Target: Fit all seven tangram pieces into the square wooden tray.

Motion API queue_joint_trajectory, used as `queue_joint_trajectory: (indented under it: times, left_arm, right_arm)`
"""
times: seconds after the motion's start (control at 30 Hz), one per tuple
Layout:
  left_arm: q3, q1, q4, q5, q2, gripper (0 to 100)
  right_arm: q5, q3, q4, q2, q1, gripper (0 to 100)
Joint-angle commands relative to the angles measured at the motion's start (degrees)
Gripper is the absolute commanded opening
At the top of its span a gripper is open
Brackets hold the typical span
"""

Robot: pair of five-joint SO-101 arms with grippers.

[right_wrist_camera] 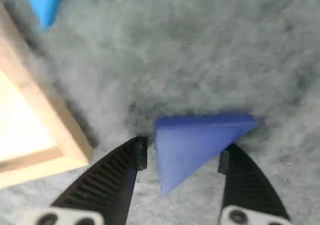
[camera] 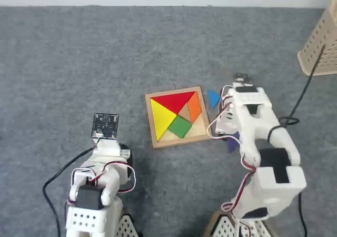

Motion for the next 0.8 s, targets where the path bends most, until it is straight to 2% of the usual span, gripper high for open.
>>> queue_joint_trajectory:
  times: [0.0, 0.13, 0.43, 0.6, 0.77]
  left_arm:
    - [-0.5, -0.1, 0.3, -0.3, -0.9, 1]
    - [-0.5, -0.1, 0.3, -0.3, -0.9, 1]
    - [-0.5, -0.1, 0.3, -0.3, -0.9, 1]
    - [-0.5, -0.1, 0.3, -0.3, -0.9, 1]
    - [-0.5, -0.1, 0.3, -0.3, -0.9, 1]
  right_arm:
    - [-6.1, -5.2, -1.0, 0.3, 1.5, 19.2]
    - [-9.1, -7.6, -0.3, 0.3, -0.5, 19.2]
    - [-9.5, -7.8, -0.5, 0.3, -0.7, 19.7]
    - [-9.6, -9.4, -0.7, 0.3, -0.8, 28.6]
    - [-10.9, -13.1, -0.5, 0.3, -0.8, 24.7]
